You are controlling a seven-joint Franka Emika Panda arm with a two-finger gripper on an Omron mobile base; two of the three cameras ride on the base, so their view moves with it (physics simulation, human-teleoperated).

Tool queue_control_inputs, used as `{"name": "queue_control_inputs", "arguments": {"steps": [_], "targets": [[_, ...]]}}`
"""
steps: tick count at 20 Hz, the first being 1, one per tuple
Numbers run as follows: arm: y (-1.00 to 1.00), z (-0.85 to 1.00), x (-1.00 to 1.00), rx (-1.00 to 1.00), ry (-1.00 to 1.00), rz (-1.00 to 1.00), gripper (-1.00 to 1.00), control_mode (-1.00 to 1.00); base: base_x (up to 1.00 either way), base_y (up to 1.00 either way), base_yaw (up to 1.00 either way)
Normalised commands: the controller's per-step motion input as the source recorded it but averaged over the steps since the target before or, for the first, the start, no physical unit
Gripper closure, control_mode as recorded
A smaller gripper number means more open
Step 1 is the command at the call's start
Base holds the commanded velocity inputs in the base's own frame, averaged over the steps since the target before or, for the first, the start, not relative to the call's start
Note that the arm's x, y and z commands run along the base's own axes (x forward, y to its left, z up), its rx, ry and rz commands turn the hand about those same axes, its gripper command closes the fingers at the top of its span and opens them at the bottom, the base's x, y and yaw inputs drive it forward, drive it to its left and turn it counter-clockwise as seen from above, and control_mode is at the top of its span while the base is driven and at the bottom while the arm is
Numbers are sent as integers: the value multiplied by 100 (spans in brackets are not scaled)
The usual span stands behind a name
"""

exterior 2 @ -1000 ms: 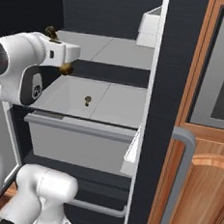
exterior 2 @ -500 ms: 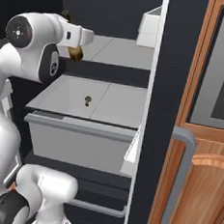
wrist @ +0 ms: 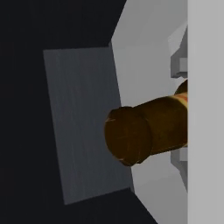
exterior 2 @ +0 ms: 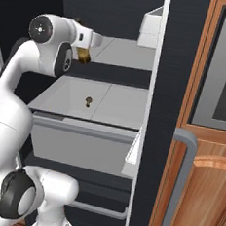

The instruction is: Place the beers on the top shelf of the fridge to keep them out of children's reach, and place the mushroom on lower shelves for easy access.

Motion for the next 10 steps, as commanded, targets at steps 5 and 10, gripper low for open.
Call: {"name": "queue_control_inputs", "arguments": {"steps": [5,10], "targets": [[-7,-21,73,5,0,0,100,-100,0,0,0],[-16,-3,71,9,0,0,100,-100,0,0,0]]}}
